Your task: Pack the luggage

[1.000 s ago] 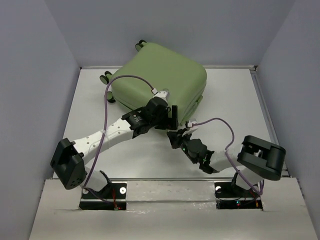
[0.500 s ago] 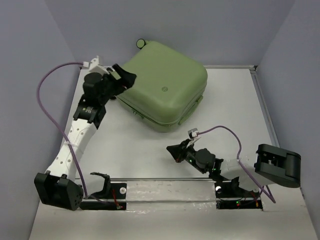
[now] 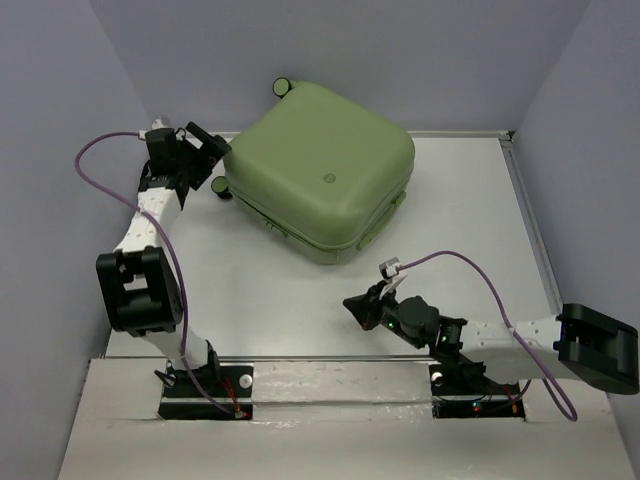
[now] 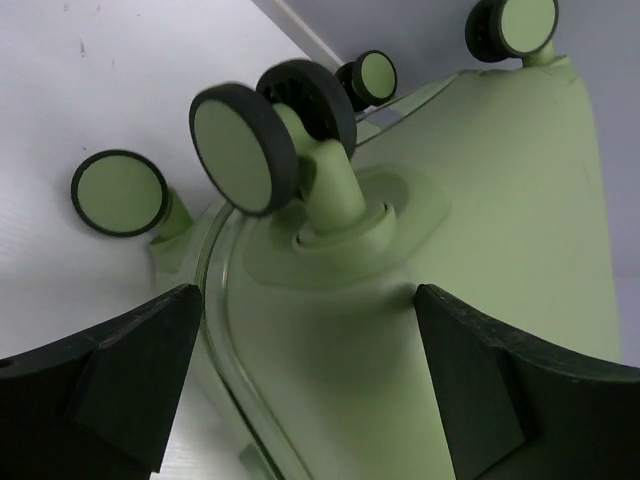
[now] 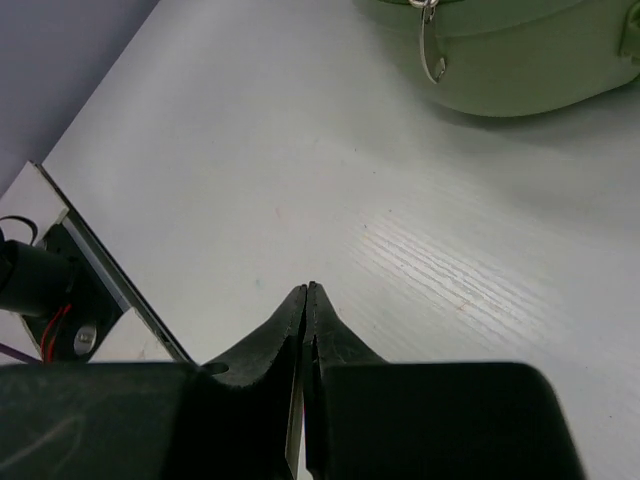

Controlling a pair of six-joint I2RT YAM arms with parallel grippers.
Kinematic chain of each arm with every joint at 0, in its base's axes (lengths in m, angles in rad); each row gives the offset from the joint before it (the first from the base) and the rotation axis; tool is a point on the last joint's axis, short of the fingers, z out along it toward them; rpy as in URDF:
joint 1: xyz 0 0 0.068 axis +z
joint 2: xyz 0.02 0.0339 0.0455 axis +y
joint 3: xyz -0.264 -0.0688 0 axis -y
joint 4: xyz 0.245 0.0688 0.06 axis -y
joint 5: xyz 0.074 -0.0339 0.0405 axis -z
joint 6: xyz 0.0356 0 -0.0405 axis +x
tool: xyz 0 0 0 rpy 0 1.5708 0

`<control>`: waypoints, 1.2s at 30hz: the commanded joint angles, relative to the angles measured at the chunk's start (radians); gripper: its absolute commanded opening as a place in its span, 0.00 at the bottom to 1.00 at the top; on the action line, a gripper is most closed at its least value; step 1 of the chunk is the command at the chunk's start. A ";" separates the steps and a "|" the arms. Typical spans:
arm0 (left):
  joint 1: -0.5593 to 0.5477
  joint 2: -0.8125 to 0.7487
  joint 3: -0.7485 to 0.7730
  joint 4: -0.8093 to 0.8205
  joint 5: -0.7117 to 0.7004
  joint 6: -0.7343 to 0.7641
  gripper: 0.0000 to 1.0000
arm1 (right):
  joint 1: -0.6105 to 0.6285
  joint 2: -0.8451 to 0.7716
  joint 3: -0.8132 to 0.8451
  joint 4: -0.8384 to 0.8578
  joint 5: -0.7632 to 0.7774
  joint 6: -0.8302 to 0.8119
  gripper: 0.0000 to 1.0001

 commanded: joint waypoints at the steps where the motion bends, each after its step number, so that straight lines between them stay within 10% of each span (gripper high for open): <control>1: 0.010 0.112 0.155 0.037 0.086 -0.047 0.99 | 0.001 -0.022 0.031 -0.057 -0.036 -0.037 0.08; 21: 0.018 0.401 0.384 0.219 0.148 -0.233 0.99 | 0.001 -0.008 0.060 -0.102 -0.044 -0.054 0.09; 30: 0.018 0.393 0.307 0.368 0.177 -0.300 0.42 | 0.001 0.009 0.123 -0.207 0.022 -0.036 0.35; 32: 0.018 0.389 0.295 0.380 0.178 -0.296 0.10 | -0.008 -0.002 0.134 -0.229 0.013 -0.037 0.40; 36: 0.018 0.333 0.211 0.414 0.163 -0.273 0.06 | -0.057 -0.036 0.134 -0.259 0.003 -0.034 0.52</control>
